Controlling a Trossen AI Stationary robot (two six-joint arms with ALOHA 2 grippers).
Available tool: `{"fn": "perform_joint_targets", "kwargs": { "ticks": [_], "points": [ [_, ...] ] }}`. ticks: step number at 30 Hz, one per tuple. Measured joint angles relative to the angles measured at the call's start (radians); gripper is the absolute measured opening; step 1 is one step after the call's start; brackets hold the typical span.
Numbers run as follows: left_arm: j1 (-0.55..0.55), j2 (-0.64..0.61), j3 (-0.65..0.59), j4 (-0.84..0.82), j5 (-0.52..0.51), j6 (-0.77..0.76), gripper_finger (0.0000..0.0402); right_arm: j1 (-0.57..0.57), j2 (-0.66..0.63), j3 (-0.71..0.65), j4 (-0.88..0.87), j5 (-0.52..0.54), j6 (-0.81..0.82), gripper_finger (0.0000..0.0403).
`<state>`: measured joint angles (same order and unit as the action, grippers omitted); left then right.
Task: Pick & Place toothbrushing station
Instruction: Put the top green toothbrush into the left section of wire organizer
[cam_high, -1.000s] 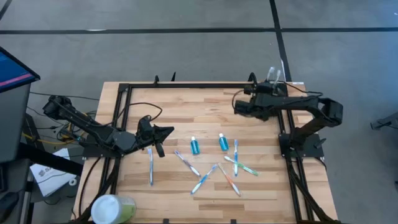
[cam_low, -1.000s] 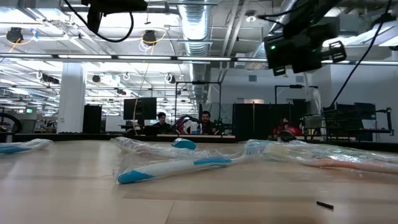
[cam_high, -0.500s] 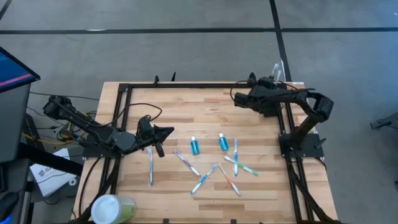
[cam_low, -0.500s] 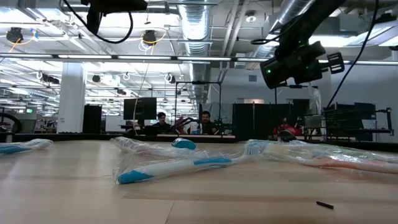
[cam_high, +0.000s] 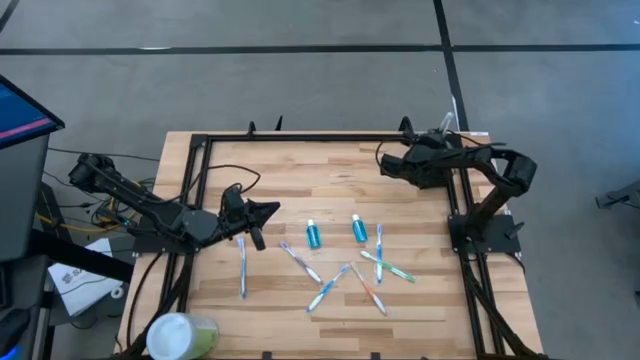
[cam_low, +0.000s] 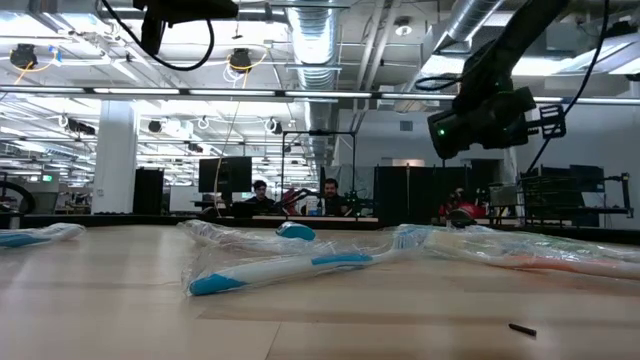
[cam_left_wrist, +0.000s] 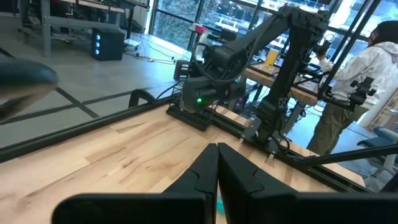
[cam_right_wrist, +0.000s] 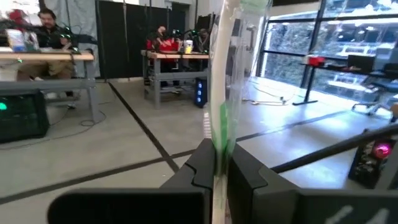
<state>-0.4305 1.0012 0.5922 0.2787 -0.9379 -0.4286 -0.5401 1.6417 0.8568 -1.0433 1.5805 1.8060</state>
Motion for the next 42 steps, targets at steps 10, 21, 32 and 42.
{"fn": "perform_joint_targets", "kwargs": {
  "ticks": [10,21,32,42],
  "points": [
    [0.001,0.0,0.0,0.008,0.0,-0.003,0.0002,-0.006,0.0,-0.024,0.234,-0.009,-0.23,0.001],
    [0.0,0.0,0.0,0.008,0.01,-0.018,0.0002,-0.023,0.0,-0.025,0.295,-0.012,-0.291,0.001],
    [0.018,0.0,0.0,0.015,0.011,-0.021,0.0002,-0.053,0.0,-0.025,0.411,-0.038,-0.397,0.0009],
    [0.024,0.0,0.0,0.021,0.012,-0.021,0.0002,-0.045,0.054,-0.024,0.441,-0.09,-0.401,0.0009]
  ]
}}
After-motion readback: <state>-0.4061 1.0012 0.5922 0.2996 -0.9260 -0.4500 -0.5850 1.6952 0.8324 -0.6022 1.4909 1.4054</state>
